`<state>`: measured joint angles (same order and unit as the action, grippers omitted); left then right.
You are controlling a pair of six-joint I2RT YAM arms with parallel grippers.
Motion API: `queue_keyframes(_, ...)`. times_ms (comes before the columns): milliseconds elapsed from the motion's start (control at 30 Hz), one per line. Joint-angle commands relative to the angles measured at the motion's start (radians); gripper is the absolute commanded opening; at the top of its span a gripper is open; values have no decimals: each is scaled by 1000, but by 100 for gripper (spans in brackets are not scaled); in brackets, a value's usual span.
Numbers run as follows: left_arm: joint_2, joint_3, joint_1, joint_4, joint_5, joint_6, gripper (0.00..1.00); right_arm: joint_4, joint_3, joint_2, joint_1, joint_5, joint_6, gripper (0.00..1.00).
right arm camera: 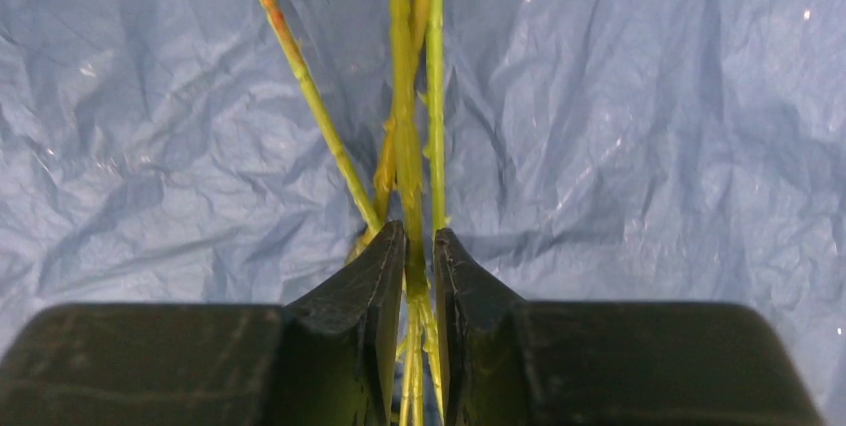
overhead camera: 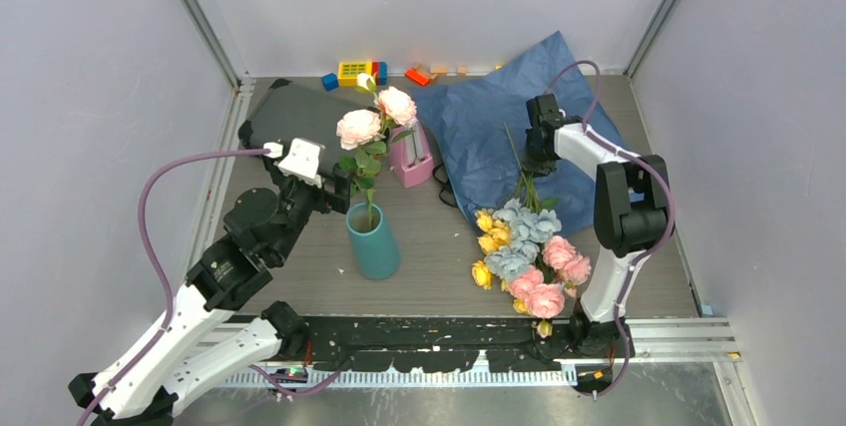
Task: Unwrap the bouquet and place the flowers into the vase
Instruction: Pick up the fake flower from the wrapping paper.
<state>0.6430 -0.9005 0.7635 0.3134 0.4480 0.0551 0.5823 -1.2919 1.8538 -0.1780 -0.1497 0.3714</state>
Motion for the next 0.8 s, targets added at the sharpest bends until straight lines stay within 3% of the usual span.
queue_keyframes(0,-10,-29,-4,-3,2,-14,89,-50,-76,29,-6,-33,-25,22)
queue_keyframes(167,-8,-32,-4,0,5,-13,88,-45,-111,67,-6,-51,-36,16)
queue_keyframes(367,-6,-36,-4,4,6,-9,89,-19,-134,57,-6,-55,-51,1)
queue_keyframes(767,14,-75,-4,36,-3,66,89,123,-210,-162,-6,14,-72,0)
